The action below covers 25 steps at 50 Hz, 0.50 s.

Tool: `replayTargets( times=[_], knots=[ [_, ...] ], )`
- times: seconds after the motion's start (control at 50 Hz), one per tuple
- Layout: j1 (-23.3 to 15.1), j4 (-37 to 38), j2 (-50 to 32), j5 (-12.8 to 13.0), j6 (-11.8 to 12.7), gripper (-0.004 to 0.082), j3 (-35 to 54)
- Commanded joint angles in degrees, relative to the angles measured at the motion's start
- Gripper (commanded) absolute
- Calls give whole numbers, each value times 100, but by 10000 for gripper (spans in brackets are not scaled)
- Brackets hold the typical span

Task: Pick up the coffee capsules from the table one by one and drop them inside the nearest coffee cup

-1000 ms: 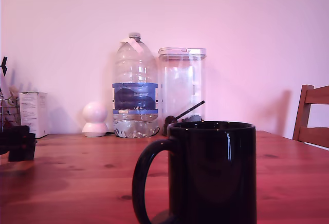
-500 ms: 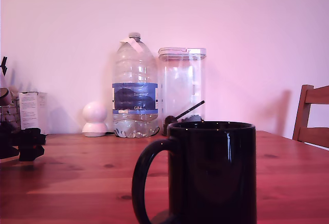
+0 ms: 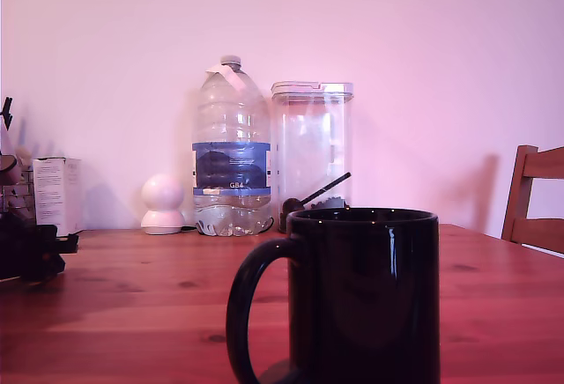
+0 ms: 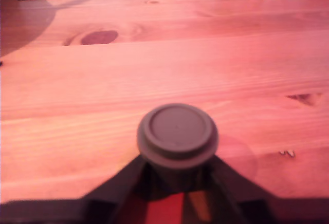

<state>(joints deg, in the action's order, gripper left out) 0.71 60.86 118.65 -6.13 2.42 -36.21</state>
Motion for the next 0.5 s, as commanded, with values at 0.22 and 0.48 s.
replayTargets(
  times=[0.22,0.48],
  knots=[
    [-7,94,103,-483,-52,89,-24],
    [-17,334,11,-1217,-142,89,72]
  ],
)
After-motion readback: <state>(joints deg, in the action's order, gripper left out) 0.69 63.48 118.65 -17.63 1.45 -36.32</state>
